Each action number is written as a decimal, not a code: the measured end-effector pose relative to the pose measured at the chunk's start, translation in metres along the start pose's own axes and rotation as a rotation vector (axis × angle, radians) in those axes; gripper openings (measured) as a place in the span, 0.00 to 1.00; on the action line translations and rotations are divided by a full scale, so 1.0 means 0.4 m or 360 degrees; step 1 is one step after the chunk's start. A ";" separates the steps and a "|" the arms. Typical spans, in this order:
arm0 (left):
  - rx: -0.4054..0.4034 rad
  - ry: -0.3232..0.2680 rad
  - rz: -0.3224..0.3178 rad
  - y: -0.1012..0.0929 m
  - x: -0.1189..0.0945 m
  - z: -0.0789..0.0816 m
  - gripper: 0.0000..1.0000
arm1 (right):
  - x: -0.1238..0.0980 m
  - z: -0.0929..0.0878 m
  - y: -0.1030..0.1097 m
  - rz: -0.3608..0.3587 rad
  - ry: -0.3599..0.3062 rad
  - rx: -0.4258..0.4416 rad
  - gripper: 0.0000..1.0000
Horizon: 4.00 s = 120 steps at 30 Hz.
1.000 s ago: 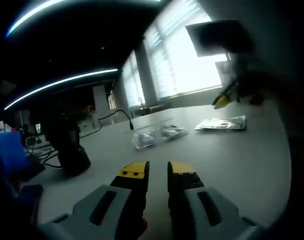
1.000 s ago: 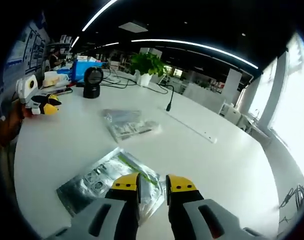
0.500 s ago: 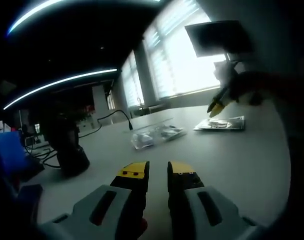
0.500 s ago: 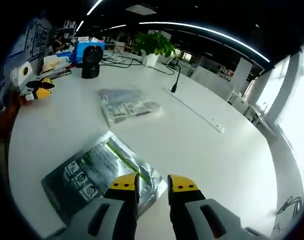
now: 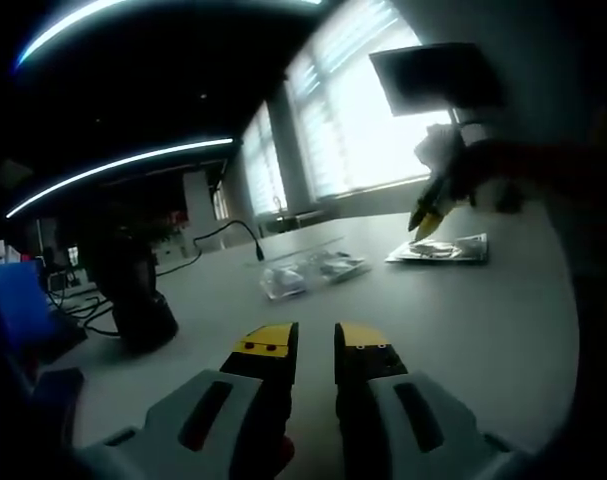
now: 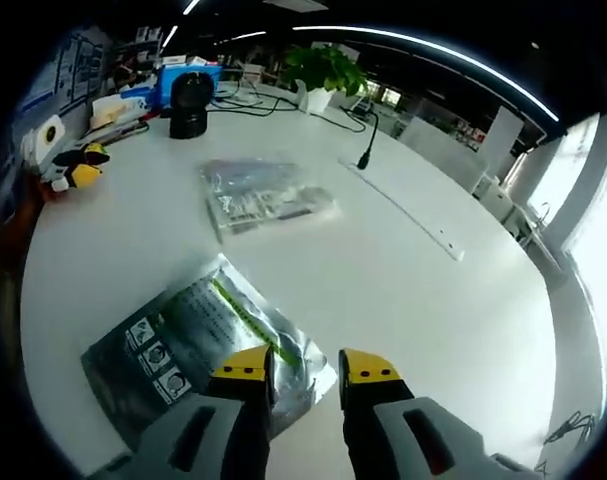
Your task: Clip sheet goods on table flip sheet goods clip sheet goods scan sheet goods put sheet goods back to table
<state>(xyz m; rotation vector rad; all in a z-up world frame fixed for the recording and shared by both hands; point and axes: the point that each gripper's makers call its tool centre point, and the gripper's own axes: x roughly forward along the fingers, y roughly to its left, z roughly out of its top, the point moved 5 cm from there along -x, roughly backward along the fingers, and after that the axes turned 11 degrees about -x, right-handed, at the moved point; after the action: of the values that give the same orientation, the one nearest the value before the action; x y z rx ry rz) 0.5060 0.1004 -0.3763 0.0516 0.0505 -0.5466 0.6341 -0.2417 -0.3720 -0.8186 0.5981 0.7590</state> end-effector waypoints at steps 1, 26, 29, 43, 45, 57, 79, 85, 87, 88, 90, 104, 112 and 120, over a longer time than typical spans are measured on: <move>0.0000 -0.0001 0.0000 0.000 0.000 0.000 0.07 | 0.002 0.000 0.000 0.0003 0.0006 -0.0001 0.23; 0.0004 -0.0002 -0.0002 -0.003 -0.003 0.001 0.07 | 0.032 -0.027 -0.010 0.0162 0.0026 0.0136 0.22; 0.0005 -0.0001 -0.0001 -0.003 -0.002 0.001 0.07 | 0.034 -0.028 -0.007 0.0199 0.0005 0.0148 0.21; 0.0004 -0.0001 -0.0003 -0.002 -0.003 0.002 0.07 | 0.031 -0.030 0.000 0.0242 -0.0016 0.0231 0.18; 0.0005 -0.0001 -0.0002 -0.002 -0.003 0.002 0.07 | 0.028 -0.029 0.007 0.0218 -0.0028 0.0222 0.18; 0.0013 0.0002 0.0000 -0.003 -0.003 0.001 0.07 | 0.023 -0.016 0.016 0.0107 -0.0031 0.0054 0.15; 0.0033 0.0011 0.0001 -0.005 -0.002 -0.002 0.07 | 0.020 0.013 0.044 -0.0228 0.0146 -0.0503 0.04; 0.0034 0.0013 0.0001 -0.004 -0.001 -0.002 0.07 | 0.014 0.008 0.038 -0.0224 0.0136 -0.0524 0.02; 0.0033 0.0014 0.0002 -0.004 -0.001 -0.002 0.07 | 0.016 0.008 0.031 -0.0218 0.0133 -0.0541 0.01; 0.0033 0.0014 0.0002 -0.004 -0.001 -0.002 0.07 | 0.017 0.011 0.025 -0.0214 0.0132 -0.0530 0.01; 0.0032 0.0013 0.0002 -0.003 -0.001 -0.002 0.07 | 0.019 0.012 0.026 -0.0209 0.0113 -0.0499 0.00; 0.0028 0.0010 -0.0001 -0.002 -0.002 -0.002 0.07 | -0.001 0.039 -0.052 -0.0143 -0.0004 -0.0310 0.00; 0.0026 0.0007 -0.0003 -0.003 -0.002 -0.002 0.07 | -0.038 0.068 -0.025 -0.0149 -0.0060 -0.0136 0.00; 0.0023 0.0006 -0.0004 -0.003 -0.002 -0.001 0.07 | -0.076 0.109 -0.023 -0.0128 -0.0139 0.0086 0.00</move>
<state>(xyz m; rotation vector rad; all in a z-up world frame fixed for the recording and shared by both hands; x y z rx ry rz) 0.5046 0.1001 -0.3768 0.0666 0.0506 -0.5495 0.6311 -0.2213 -0.3220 -0.7514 0.5026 0.6991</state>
